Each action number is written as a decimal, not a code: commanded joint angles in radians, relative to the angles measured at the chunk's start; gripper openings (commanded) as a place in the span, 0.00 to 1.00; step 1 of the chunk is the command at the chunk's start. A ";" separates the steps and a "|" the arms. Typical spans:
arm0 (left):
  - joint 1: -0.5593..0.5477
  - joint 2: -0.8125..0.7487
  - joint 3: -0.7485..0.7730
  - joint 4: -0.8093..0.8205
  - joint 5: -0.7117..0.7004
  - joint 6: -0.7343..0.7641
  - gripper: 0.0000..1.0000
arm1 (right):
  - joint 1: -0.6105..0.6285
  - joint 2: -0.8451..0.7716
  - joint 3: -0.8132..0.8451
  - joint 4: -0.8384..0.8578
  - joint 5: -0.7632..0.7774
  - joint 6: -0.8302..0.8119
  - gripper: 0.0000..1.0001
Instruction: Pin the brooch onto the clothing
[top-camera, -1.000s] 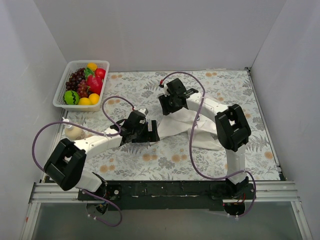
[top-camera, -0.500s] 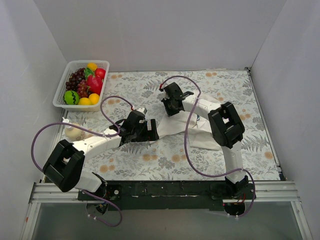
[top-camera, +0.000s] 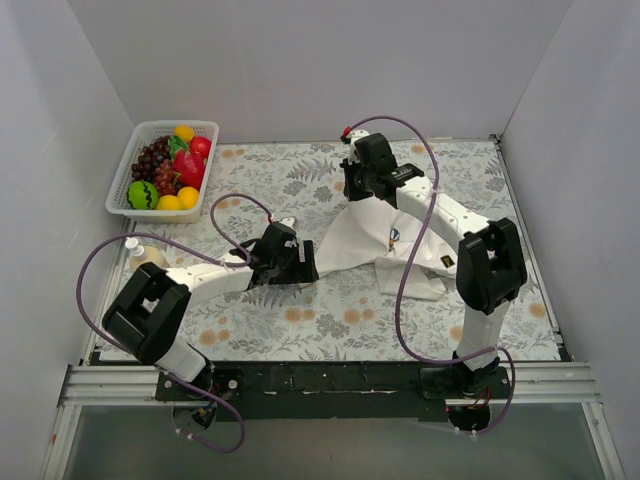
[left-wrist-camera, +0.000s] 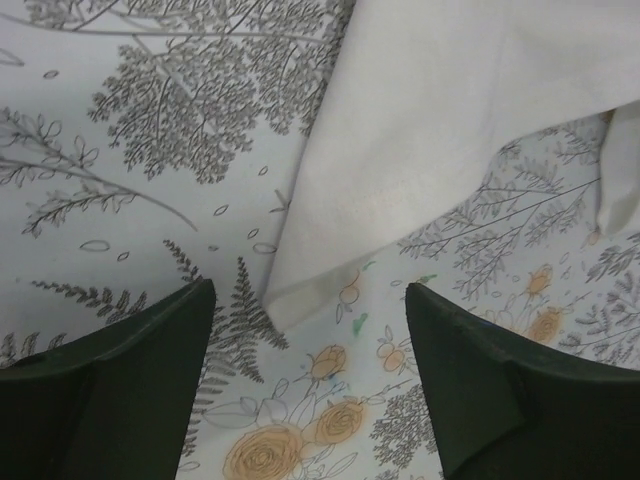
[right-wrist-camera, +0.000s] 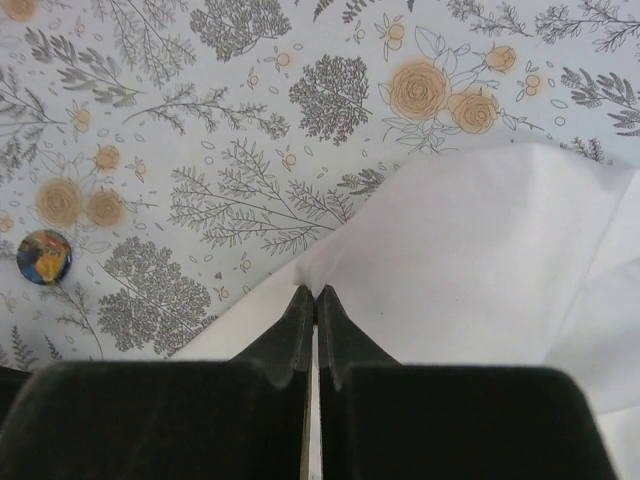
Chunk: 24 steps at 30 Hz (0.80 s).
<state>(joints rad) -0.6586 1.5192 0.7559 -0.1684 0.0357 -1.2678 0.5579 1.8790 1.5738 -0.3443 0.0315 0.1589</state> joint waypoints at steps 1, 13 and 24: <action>-0.001 0.047 -0.023 0.078 0.010 -0.001 0.69 | -0.013 -0.046 -0.003 0.027 -0.058 0.028 0.01; -0.001 0.118 0.035 0.130 0.040 0.022 0.00 | -0.111 -0.167 0.002 0.034 -0.139 0.060 0.01; 0.011 -0.051 0.566 -0.121 -0.272 0.225 0.00 | -0.231 -0.540 0.109 0.076 -0.135 0.051 0.01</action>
<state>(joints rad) -0.6563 1.5829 1.1095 -0.2329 -0.0959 -1.1625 0.3477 1.5139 1.5780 -0.3492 -0.1329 0.2119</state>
